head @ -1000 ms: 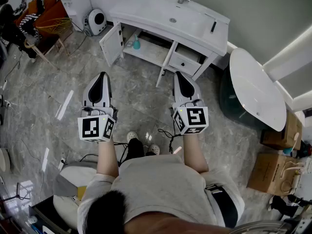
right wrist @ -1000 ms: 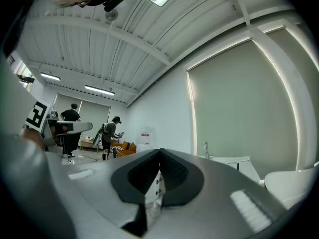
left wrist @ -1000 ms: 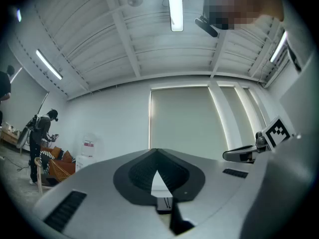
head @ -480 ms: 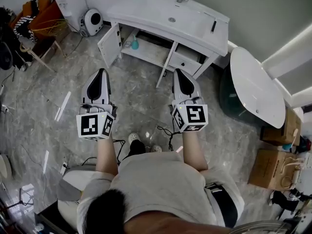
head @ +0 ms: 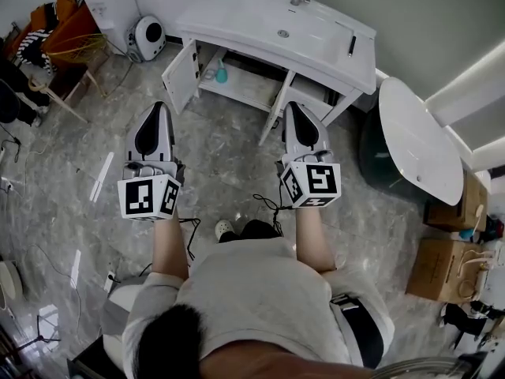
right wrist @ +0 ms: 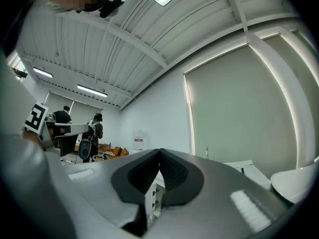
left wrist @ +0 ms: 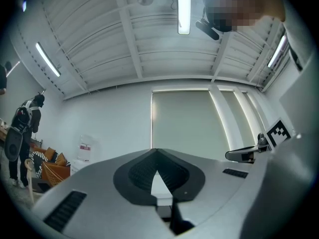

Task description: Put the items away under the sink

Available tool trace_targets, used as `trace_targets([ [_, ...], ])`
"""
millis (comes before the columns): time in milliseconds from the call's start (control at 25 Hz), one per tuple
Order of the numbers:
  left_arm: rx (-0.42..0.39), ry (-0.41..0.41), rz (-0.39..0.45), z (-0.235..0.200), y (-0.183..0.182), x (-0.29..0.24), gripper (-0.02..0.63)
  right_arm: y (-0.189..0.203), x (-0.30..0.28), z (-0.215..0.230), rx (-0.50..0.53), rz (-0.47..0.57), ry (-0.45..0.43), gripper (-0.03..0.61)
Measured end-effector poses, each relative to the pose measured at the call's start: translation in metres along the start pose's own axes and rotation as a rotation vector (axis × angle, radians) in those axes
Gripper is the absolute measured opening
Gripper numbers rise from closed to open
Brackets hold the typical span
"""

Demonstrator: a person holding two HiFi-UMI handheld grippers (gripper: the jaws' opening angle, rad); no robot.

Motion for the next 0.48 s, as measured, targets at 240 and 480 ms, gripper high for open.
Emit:
trace_targets([
  [240, 0.023, 0.011, -0.009, -0.02, 0.013, -0.013, 0.006, 0.012, -0.018, -0.005, 0.001, -0.024, 0.015, 0.012],
  [480, 0.019, 0.006, -0.012, -0.039, 0.023, -0.043, 0.006, 0.02, -0.06, 0.003, 0.002, -0.016, 0.007, 0.011],
])
Point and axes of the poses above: the fingertips, and each gripper's own axes: x backward along the fingers, z to its right, y out of its underside, the point moved 10 cm from there along x, backward along the fingers, and after that the axes turned 7 degrees about y, right-handed, at the moved point
